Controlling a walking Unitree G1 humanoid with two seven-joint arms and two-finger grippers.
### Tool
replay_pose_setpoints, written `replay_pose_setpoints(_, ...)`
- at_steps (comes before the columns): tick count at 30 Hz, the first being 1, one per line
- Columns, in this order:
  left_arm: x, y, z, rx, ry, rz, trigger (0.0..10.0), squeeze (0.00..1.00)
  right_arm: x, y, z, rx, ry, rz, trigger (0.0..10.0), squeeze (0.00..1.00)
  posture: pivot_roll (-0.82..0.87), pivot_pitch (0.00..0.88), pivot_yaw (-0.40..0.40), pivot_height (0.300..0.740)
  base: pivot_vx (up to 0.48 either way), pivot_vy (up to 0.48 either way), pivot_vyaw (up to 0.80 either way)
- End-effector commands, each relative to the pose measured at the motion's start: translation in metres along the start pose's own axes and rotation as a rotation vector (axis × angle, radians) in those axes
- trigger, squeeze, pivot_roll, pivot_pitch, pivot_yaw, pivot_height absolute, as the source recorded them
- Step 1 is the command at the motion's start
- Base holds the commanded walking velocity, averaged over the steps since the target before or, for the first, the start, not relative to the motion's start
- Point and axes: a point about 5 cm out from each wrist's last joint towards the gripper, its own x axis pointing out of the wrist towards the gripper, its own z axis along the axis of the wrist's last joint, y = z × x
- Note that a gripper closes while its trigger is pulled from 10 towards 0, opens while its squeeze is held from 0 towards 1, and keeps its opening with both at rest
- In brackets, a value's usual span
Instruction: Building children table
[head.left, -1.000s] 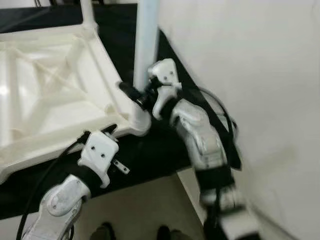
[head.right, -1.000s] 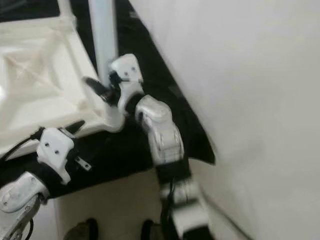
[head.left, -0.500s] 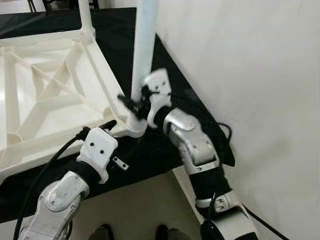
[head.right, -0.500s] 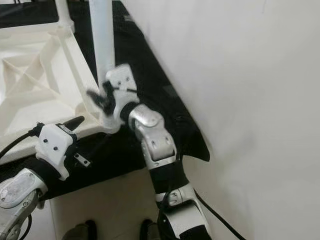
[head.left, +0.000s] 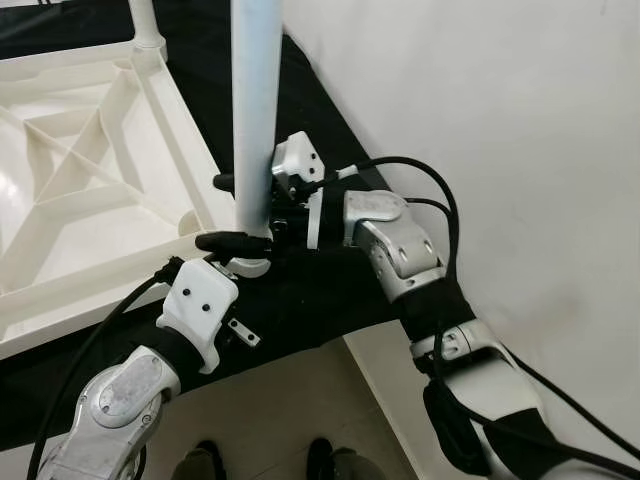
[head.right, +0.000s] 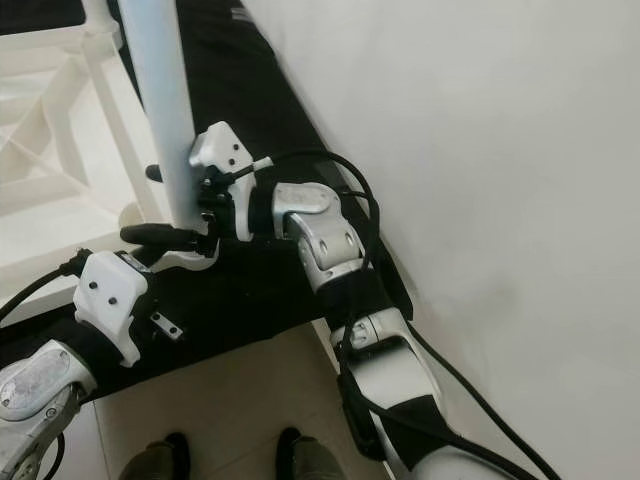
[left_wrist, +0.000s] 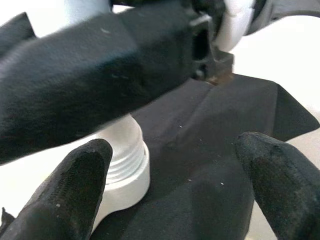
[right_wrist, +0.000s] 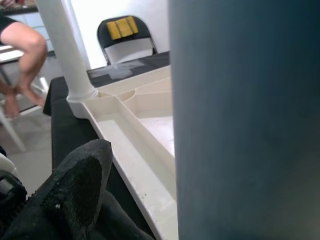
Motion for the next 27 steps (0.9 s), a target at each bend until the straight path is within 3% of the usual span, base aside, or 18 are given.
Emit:
replay_pose_setpoints(1,-0.003,-0.006,0.000,-0.012,0.007,-0.034,10.0,0.00,0.005,0.001,-0.003,0.014,0.010,0.046,10.0,0.00,0.18,0.291,-0.161,0.740,0.000,0.000,0.00)
replay_pose_setpoints(2,-0.003,-0.006,0.001,-0.016,0.005,-0.040,10.0,0.00,0.004,-0.001,-0.004,0.031,0.010,0.061,10.0,0.00,0.19,0.295,-0.160,0.740,0.000,0.000,0.00)
replay_pose_setpoints(3,-0.004,-0.007,0.002,-0.016,0.004,-0.043,10.0,0.00,0.003,-0.004,-0.007,0.049,0.015,0.054,7.2,0.00,0.19,0.296,-0.161,0.740,0.000,0.000,0.00)
replay_pose_setpoints(4,-0.004,-0.007,0.002,-0.016,0.004,-0.043,10.0,0.00,0.003,-0.004,-0.007,0.049,0.015,0.054,7.2,0.00,0.19,0.296,-0.161,0.740,0.000,0.000,0.00)
replay_pose_setpoints(5,-0.008,-0.009,0.002,-0.018,0.007,-0.053,10.0,0.00,0.001,-0.008,-0.014,0.054,0.040,0.021,0.0,0.00,0.19,0.299,-0.160,0.740,0.000,0.000,0.00)
replay_pose_setpoints(11,-0.018,-0.008,0.002,-0.015,0.027,-0.033,10.0,0.00,-0.003,-0.011,-0.018,0.065,0.046,0.015,0.0,0.00,0.19,0.308,-0.162,0.740,0.000,0.000,0.00)
replay_pose_setpoints(14,-0.037,0.005,0.001,0.008,0.056,0.070,10.0,0.00,-0.015,-0.013,-0.027,0.070,0.063,-0.016,0.0,0.00,0.19,0.313,-0.164,0.740,0.000,0.000,0.00)
replay_pose_setpoints(16,-0.040,0.006,0.001,0.011,0.060,0.082,10.0,0.00,-0.018,-0.013,-0.029,0.071,0.066,-0.023,0.0,0.00,0.19,0.317,-0.169,0.740,0.000,0.000,0.00)
replay_pose_setpoints(19,-0.053,0.010,-0.001,0.013,0.086,0.165,10.0,0.00,-0.042,-0.018,-0.039,0.098,0.073,-0.143,0.0,0.00,0.19,0.319,-0.170,0.740,0.000,0.000,0.00)
replay_pose_setpoints(20,-0.053,0.010,-0.001,0.013,0.086,0.165,10.0,0.00,-0.042,-0.018,-0.039,0.098,0.073,-0.143,0.0,0.00,0.19,0.319,-0.170,0.740,0.000,0.000,0.00)
replay_pose_setpoints(22,-0.060,0.011,-0.003,0.009,0.102,0.216,10.0,0.00,-0.059,-0.014,-0.053,0.129,0.083,-0.259,0.0,0.00,0.19,0.318,-0.177,0.740,0.000,0.000,0.00)
replay_pose_setpoints(23,-0.060,0.011,-0.003,0.009,0.102,0.216,10.0,0.00,-0.059,-0.014,-0.053,0.129,0.083,-0.259,0.0,0.00,0.19,0.318,-0.177,0.740,0.000,0.000,0.00)
replay_pose_setpoints(24,-0.062,0.010,-0.002,0.000,0.102,0.235,10.0,0.00,-0.065,-0.008,-0.064,0.180,0.101,-0.359,0.0,0.00,0.20,0.320,-0.190,0.740,0.000,0.000,0.00)
replay_pose_setpoints(25,-0.065,0.009,-0.001,-0.004,0.103,0.242,10.0,0.00,-0.074,0.000,-0.085,0.217,0.228,-0.661,0.0,0.00,0.21,0.330,-0.189,0.740,0.000,0.000,0.00)
replay_pose_setpoints(26,-0.065,0.009,-0.001,-0.004,0.103,0.242,10.0,0.00,-0.074,0.000,-0.085,0.217,0.228,-0.661,0.0,0.00,0.21,0.330,-0.189,0.740,0.000,0.000,0.00)
replay_pose_setpoints(27,-0.066,0.008,0.000,-0.012,0.102,0.245,10.0,0.00,-0.079,0.024,-0.096,0.227,0.309,-0.775,0.0,0.00,0.21,0.336,-0.181,0.740,0.000,0.000,0.00)
